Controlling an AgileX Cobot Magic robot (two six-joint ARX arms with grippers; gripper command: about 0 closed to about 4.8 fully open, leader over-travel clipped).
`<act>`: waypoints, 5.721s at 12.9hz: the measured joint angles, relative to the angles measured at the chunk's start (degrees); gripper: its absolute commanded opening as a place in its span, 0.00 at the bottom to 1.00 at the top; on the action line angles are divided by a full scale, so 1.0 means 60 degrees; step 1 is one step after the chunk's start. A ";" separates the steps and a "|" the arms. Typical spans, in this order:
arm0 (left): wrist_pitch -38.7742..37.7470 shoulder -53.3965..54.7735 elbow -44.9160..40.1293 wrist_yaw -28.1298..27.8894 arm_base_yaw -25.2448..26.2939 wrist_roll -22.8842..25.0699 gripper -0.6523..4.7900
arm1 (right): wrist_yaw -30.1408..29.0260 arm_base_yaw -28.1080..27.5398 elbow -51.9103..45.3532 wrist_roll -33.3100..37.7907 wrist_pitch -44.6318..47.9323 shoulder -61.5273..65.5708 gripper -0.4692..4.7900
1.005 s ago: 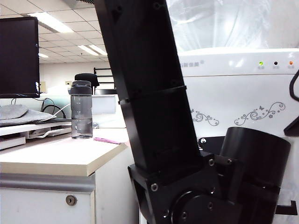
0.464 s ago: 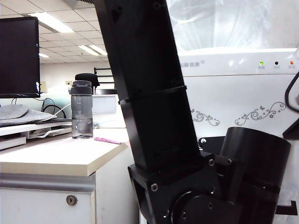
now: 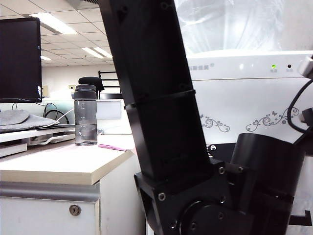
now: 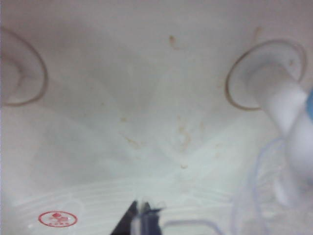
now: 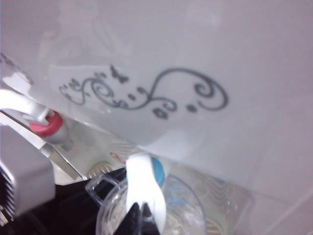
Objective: Pick up the plastic mug from the left desk, go to the cold water outlet of the water dispenser, press the vertical switch to get some water, then put the mug back on the desk.
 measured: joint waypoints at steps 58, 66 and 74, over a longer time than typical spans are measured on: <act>0.0000 0.0000 0.0000 0.0000 0.0011 0.0004 0.11 | -0.0036 0.0000 0.0106 -0.0535 -0.0011 0.0525 0.09; -0.0004 0.0000 0.0000 0.0000 0.0011 0.0004 0.11 | -0.0040 0.0000 0.0113 -0.0535 0.0000 0.0572 0.09; -0.0004 0.0000 0.0000 0.0000 0.0011 0.0004 0.11 | -0.0040 0.0000 0.0117 -0.0535 0.0076 0.0681 0.09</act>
